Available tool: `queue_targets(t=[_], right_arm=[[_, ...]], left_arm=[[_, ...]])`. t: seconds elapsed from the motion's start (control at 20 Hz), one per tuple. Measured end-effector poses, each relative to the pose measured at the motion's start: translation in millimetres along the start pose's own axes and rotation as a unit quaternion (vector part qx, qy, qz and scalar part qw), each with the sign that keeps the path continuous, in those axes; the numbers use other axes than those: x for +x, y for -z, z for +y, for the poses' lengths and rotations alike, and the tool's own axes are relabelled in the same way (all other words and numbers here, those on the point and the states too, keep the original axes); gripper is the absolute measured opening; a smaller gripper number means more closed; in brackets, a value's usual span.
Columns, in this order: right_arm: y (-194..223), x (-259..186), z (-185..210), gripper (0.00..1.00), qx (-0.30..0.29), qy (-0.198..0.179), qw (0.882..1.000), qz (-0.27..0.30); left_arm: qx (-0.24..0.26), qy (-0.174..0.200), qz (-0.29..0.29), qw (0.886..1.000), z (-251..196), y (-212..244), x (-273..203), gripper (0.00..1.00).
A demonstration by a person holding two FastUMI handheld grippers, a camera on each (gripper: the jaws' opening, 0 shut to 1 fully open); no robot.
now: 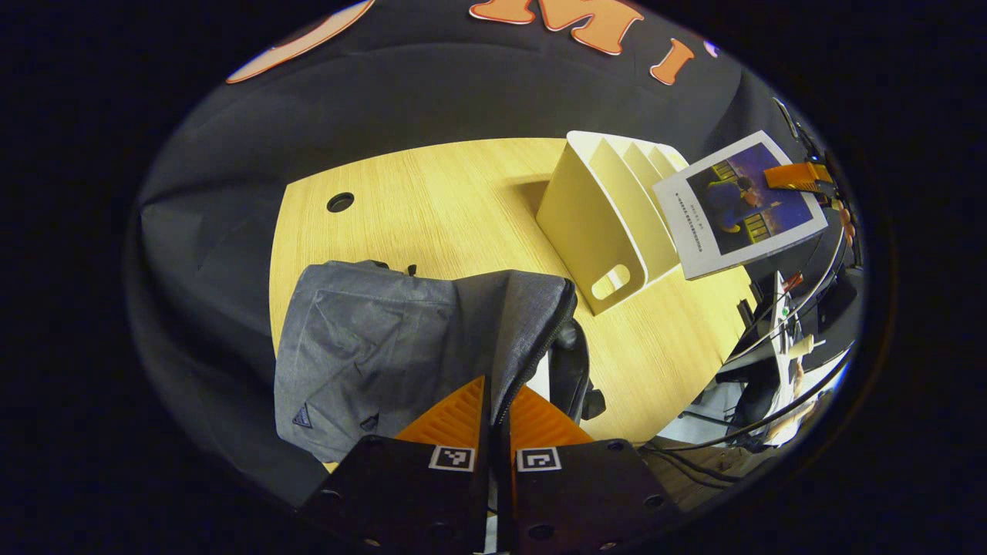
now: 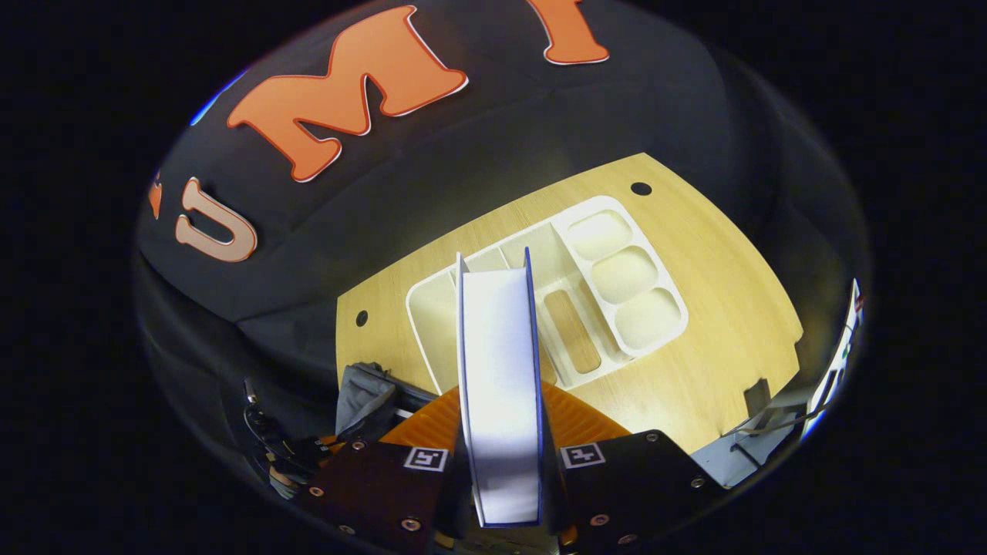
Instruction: Open the schoolbag, grab two books from the bookshelf and put them into the schoolbag.
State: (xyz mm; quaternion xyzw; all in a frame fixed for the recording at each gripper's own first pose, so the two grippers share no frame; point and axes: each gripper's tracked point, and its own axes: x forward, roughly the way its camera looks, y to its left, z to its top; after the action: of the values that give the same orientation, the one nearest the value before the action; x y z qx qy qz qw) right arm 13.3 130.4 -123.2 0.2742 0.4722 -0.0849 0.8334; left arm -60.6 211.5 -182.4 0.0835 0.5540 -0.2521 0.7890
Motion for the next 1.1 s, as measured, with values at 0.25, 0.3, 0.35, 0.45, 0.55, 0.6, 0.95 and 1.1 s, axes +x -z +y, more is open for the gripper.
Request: queue_targets(t=[0.25,0.3,0.35,0.45,0.55,0.6,0.95,1.1], right_arm=[[48.0,-8.6,12.6,0.38,0.049,-0.035,0.998,-0.004],[54.9,-10.0,13.7,0.39,0.056,-0.039,0.998,-0.008],[62.2,-12.3,15.9,0.39,0.064,-0.044,0.997,-0.010],[76.7,-17.1,26.5,0.38,0.078,-0.064,0.995,-0.016],[89.9,-19.1,40.4,0.38,0.087,-0.088,0.992,-0.018],[95.9,-18.2,46.7,0.38,0.090,-0.098,0.991,-0.018],[150.1,21.2,101.4,0.38,0.082,-0.163,0.983,0.023],[172.6,43.6,121.1,0.38,0.085,-0.187,0.978,0.046]], left_arm=[[0.034,0.010,0.003,0.999,4.5,-1.2,-5.4,0.06],[0.039,0.011,0.003,0.999,5.9,-3.3,-4.9,0.06],[0.043,0.012,0.003,0.999,7.6,-4.3,-5.3,0.06],[0.051,0.013,0.003,0.999,9.0,-3.8,-9.0,0.06],[0.059,0.014,0.003,0.998,10.7,-3.1,-9.6,0.06],[0.062,0.014,0.002,0.998,11.3,-2.8,-9.8,0.06],[0.065,0.005,-0.014,0.998,17.4,-14.4,-29.4,0.06],[0.067,-0.003,-0.022,0.998,23.4,-18.5,-55.0,0.06]])
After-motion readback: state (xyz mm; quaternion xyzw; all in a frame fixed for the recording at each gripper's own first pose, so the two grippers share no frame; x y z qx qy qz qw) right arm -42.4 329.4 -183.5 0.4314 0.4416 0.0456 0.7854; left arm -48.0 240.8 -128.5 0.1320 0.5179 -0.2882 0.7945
